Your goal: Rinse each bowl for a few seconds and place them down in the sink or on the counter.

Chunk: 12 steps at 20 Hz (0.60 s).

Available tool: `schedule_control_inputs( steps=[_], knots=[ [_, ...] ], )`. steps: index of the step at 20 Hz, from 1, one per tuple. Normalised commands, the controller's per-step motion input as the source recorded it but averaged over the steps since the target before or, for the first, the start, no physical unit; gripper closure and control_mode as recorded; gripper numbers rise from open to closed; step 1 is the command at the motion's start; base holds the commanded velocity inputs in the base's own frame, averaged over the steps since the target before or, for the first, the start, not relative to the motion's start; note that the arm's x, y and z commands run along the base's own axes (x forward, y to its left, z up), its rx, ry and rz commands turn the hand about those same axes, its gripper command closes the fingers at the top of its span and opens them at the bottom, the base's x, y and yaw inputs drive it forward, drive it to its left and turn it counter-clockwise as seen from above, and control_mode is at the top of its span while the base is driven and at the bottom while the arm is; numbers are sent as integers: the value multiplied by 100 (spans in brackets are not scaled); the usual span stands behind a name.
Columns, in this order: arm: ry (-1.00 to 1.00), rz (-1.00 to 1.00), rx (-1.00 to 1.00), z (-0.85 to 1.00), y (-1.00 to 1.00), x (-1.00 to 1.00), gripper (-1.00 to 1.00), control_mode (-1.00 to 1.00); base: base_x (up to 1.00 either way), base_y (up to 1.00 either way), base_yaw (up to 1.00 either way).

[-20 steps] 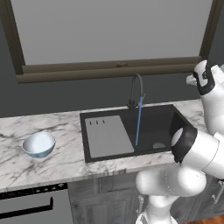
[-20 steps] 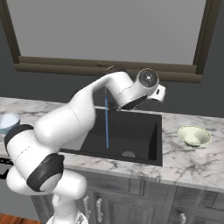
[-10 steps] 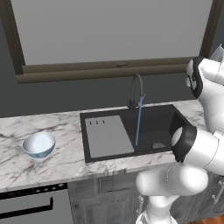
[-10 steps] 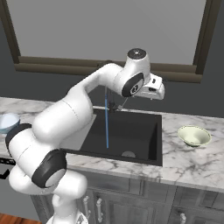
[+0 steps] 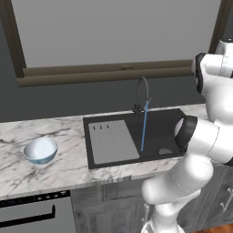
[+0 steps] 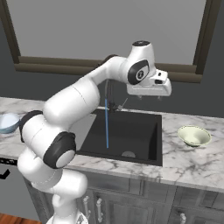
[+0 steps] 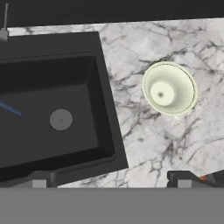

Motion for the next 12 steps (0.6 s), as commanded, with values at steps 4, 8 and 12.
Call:
schedule_control_inputs(
  steps=[4, 8, 12],
  knots=[
    [4, 0, -5, -27, -24, -4, -100, -100, 0, 0, 0],
    [0, 3, -3, -29, -8, -8, -100, -100, 0, 0, 0],
    [0, 6, -8, -34, -2, -1, -100, -100, 0, 0, 0]
  ],
)
